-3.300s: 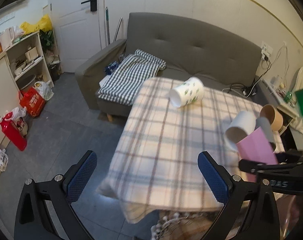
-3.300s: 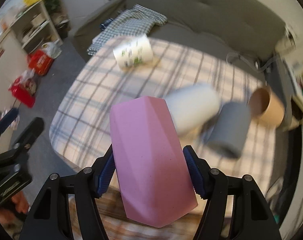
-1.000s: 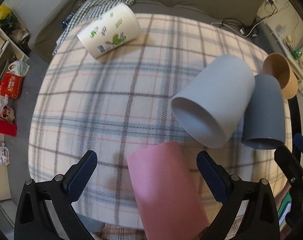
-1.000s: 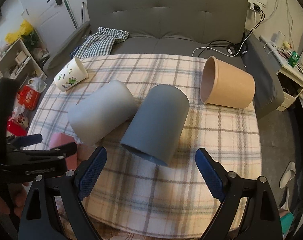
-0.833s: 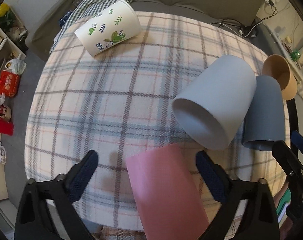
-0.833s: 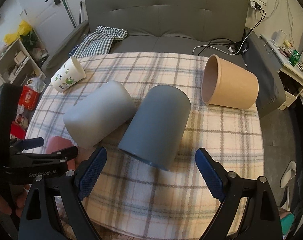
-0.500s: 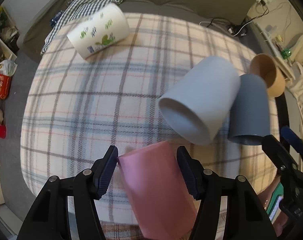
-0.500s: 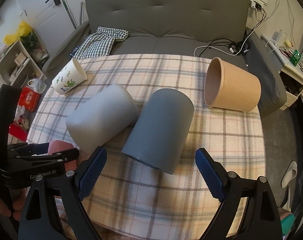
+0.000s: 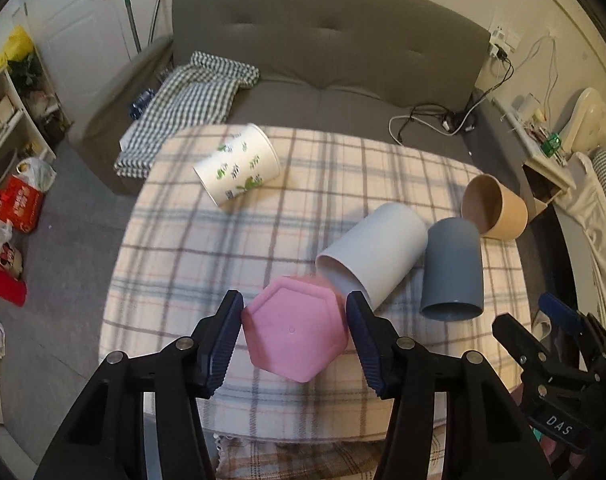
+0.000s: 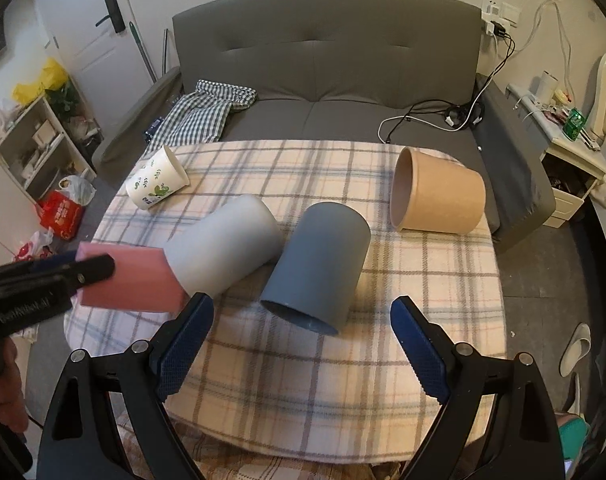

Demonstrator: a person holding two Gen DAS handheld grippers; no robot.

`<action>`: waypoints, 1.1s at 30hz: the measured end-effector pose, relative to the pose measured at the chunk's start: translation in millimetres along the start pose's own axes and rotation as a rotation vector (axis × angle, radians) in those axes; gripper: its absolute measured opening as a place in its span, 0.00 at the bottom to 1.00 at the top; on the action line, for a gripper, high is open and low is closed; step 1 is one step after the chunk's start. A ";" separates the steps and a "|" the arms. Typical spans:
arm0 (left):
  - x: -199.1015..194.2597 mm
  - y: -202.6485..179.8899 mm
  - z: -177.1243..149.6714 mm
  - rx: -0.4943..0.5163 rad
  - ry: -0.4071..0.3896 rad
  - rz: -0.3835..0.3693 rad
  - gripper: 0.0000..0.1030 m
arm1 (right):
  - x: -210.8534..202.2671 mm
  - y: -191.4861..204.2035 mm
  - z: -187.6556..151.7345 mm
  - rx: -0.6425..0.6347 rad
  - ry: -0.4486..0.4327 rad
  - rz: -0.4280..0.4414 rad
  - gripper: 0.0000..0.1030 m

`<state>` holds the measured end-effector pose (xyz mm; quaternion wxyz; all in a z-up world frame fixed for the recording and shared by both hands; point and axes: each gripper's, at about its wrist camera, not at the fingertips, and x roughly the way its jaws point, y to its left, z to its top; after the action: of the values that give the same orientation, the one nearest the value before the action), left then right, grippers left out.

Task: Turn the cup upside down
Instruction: 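Rotate the pink cup upright with the left gripper and lower it onto the table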

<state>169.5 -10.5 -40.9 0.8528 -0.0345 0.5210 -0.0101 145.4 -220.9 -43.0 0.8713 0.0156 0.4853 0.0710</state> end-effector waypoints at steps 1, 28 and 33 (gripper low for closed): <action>-1.0 0.6 -0.5 0.004 -0.005 0.006 0.53 | -1.7 -0.5 -1.2 0.000 -0.002 -0.003 0.88; 24.8 -17.7 -18.1 0.080 -0.013 0.066 0.53 | 10.2 -9.9 -8.3 0.023 0.029 -0.016 0.88; 23.0 -23.9 -20.1 0.114 -0.015 0.074 0.60 | 9.5 -8.8 -8.9 0.020 0.029 -0.016 0.88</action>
<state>162.6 -36.6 -68.8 0.8571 0.0332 0.5140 -0.0078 143.7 -228.7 -56.6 0.8644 0.0192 0.4989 0.0594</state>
